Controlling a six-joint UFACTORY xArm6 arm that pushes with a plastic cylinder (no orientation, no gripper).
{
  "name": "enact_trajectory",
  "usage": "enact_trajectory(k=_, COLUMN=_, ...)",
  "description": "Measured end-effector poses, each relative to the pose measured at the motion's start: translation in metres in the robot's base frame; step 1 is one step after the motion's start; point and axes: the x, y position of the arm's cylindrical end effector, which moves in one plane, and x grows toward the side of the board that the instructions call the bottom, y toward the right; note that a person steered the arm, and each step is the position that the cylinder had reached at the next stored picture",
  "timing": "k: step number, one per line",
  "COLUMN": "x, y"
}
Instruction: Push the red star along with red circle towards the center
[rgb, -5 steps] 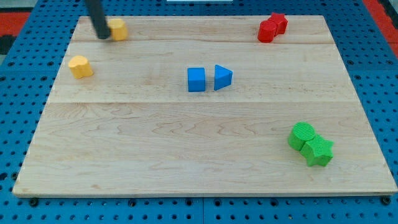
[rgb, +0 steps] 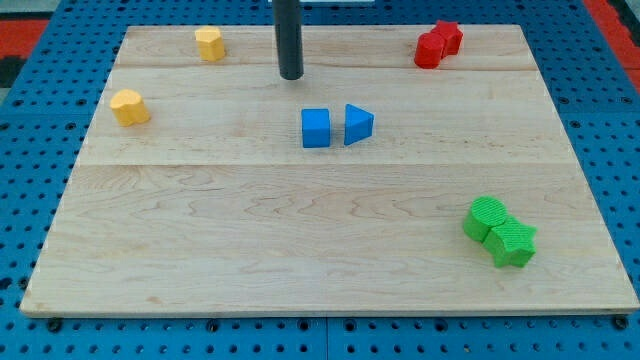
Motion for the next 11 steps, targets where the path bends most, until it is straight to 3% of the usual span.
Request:
enact_trajectory(k=2, x=0.0, y=0.007)
enact_trajectory(k=3, x=0.0, y=0.051)
enact_trajectory(k=4, x=-0.008, y=0.175)
enact_trajectory(k=5, x=-0.009, y=0.255)
enact_trajectory(k=6, x=-0.032, y=0.291)
enact_trajectory(k=7, x=-0.073, y=0.25)
enact_trajectory(k=8, x=-0.084, y=0.18)
enact_trajectory(k=9, x=-0.08, y=0.161)
enact_trajectory(k=10, x=-0.041, y=0.142)
enact_trajectory(k=11, x=-0.031, y=0.12)
